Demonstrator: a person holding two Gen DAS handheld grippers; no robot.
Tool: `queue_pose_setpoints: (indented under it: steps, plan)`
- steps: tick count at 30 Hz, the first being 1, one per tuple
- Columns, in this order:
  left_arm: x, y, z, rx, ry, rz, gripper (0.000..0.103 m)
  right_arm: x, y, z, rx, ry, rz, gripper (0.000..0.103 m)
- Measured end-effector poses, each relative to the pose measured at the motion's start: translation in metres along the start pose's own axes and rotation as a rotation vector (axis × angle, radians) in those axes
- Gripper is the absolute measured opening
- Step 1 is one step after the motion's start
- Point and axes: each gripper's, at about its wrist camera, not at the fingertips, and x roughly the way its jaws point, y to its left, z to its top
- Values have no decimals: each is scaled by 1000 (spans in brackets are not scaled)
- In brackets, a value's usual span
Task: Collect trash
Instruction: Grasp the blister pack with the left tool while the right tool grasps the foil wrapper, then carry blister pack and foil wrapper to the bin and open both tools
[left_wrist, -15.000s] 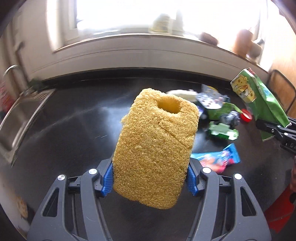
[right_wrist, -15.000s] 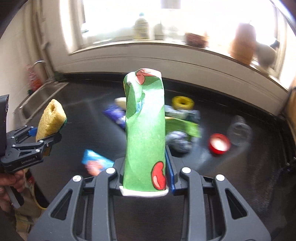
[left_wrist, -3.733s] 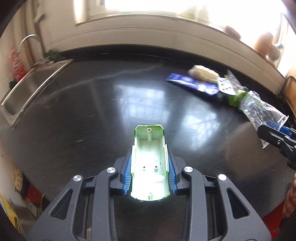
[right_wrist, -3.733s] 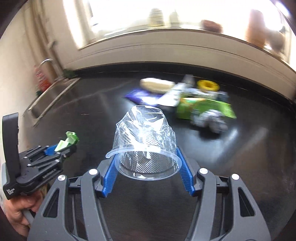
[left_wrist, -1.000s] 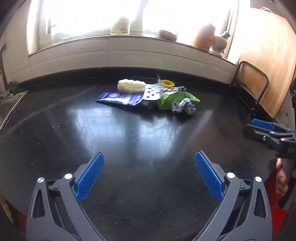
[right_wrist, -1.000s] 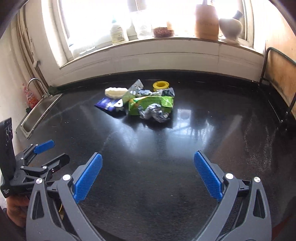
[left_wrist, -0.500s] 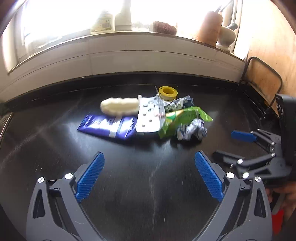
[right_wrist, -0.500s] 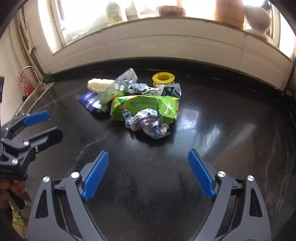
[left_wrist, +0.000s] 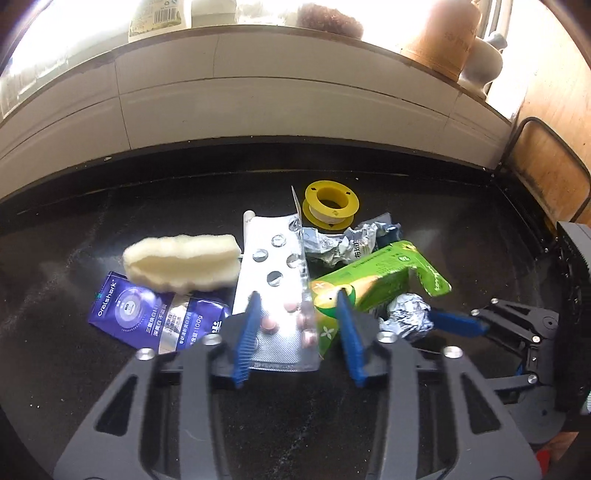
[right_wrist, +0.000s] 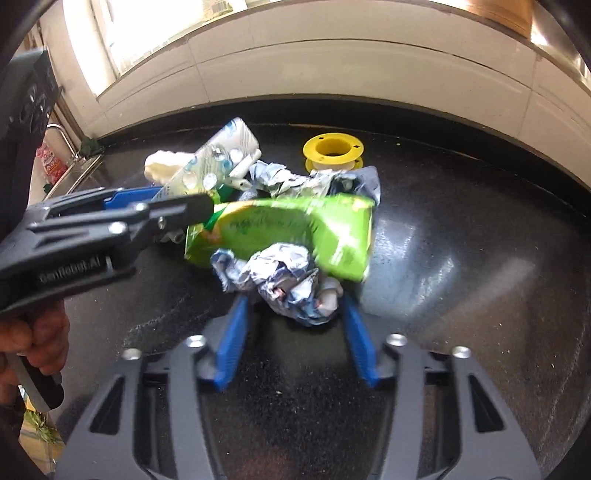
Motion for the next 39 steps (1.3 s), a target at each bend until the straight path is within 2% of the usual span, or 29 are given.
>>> queue_pose_setpoints:
  steps: [4, 7, 13, 17, 23, 26, 30, 35, 39]
  plan:
    - [-4, -3, -2, 16, -7, 18, 4, -10, 4, -2, -11, -32, -10, 24]
    - [-15, -2, -8, 12, -17, 21, 4, -19, 6, -6, 3, -41, -8, 23]
    - [-61, 0, -34, 4, -52, 39, 4, -52, 14, -31, 47, -78, -6, 23]
    - [-91, -4, -73, 19, -35, 108, 4, -71, 23, -54, 72, -85, -33, 23]
    - [-120, -3, -132, -10, -3, 104, 4, -99, 40, -85, 83, -98, -59, 23]
    - [-131, 3, -147, -29, 0, 97, 4, -107, 46, -92, 83, -104, -52, 23]
    - [-141, 14, -157, -33, -9, 131, 4, -111, 60, -93, 60, -107, -52, 23]
    - [-163, 46, -172, -96, -37, 179, 4, -109, 96, -84, -6, -106, -10, 23]
    - [-193, 84, -194, -175, -59, 253, 4, -101, 155, -74, -113, -97, 77, 23]
